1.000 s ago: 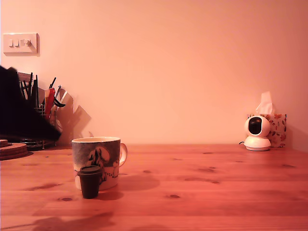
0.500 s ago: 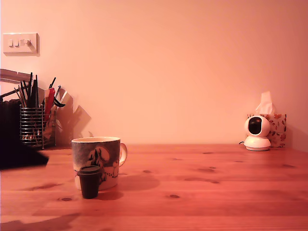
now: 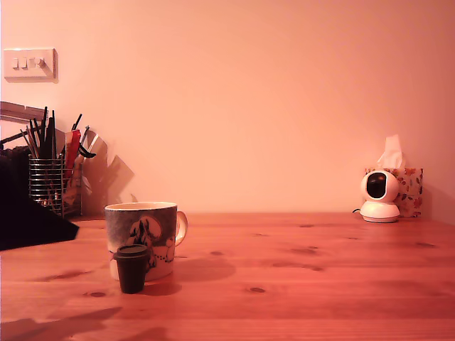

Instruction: Pick up the coffee capsules on the table and drop them inside the coffee cup

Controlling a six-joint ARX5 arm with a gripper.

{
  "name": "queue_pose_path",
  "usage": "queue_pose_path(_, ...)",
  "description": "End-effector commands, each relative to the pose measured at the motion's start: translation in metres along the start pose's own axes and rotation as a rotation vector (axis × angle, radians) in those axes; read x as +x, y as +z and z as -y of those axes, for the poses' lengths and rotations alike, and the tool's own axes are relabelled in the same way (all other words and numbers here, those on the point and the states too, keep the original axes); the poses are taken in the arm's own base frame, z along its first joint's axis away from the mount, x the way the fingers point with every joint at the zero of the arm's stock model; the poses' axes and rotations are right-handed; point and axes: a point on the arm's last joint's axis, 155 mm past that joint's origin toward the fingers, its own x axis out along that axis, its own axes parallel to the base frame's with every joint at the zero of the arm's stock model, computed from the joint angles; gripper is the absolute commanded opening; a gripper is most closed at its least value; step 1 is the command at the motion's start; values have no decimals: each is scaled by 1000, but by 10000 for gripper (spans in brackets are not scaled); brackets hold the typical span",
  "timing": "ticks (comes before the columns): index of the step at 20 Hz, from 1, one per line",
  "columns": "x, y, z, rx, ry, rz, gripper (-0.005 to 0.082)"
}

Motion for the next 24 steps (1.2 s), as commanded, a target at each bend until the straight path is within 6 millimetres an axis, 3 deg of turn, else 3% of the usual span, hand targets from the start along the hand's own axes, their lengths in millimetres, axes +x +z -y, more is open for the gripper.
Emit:
queue_pose_path(1, 1, -12, -1, 1, 0, -27, 549)
queue_pose_path(11, 27, -20, -4, 15, -11, -65, 549)
queue_pose_path(24, 80, -24, -7, -6, -56, -147, 548)
